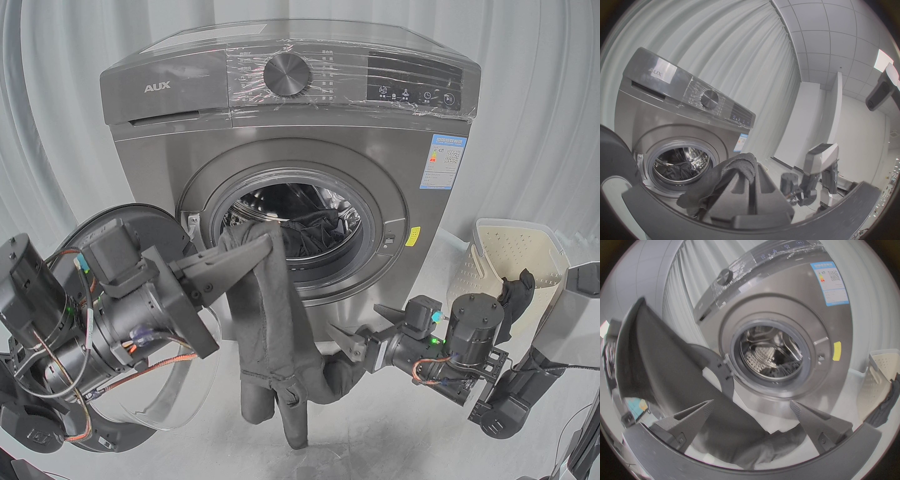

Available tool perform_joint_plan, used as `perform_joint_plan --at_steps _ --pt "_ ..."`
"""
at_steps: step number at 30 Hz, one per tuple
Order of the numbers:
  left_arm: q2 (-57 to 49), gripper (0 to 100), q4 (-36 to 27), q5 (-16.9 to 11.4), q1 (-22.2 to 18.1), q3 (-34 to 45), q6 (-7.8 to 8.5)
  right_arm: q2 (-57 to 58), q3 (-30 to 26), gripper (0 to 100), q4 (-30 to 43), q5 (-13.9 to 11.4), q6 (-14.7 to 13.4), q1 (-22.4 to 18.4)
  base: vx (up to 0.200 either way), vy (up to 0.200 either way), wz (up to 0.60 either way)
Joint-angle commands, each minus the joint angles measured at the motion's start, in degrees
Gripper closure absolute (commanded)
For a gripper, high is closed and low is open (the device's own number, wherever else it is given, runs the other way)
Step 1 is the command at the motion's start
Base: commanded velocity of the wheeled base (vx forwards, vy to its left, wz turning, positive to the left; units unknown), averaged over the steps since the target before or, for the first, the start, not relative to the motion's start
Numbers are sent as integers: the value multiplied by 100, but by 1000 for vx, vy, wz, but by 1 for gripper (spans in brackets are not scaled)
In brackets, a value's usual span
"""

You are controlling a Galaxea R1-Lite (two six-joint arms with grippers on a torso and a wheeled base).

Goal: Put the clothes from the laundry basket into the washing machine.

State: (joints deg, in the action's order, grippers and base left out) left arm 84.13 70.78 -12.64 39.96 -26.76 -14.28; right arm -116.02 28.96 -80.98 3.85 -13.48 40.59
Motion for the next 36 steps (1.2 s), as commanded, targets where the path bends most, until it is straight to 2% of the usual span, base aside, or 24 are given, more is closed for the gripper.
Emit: perform_joint_plan --at_steps 1,5,10,20,29,36 --pt "271 100 164 297 -85 -295 -31 -220 -726 0 -128 -25 320 -271 0 0 0" --pt "385 100 314 394 -94 -348 -23 -272 -893 0 -137 -42 346 -263 0 0 0" --pt "455 100 323 535 -94 -444 -23 -386 -989 0 -146 -394 461 -157 0 0 0" --pt "640 100 323 842 -103 -594 4 -518 -1121 0 -401 -833 592 326 0 0 0" --pt "833 100 323 1000 -226 -726 21 -887 -875 0 -612 -833 601 581 0 0 0" --pt "912 100 323 1053 -252 -787 21 -1459 -163 0 -656 -772 584 687 0 0 0"
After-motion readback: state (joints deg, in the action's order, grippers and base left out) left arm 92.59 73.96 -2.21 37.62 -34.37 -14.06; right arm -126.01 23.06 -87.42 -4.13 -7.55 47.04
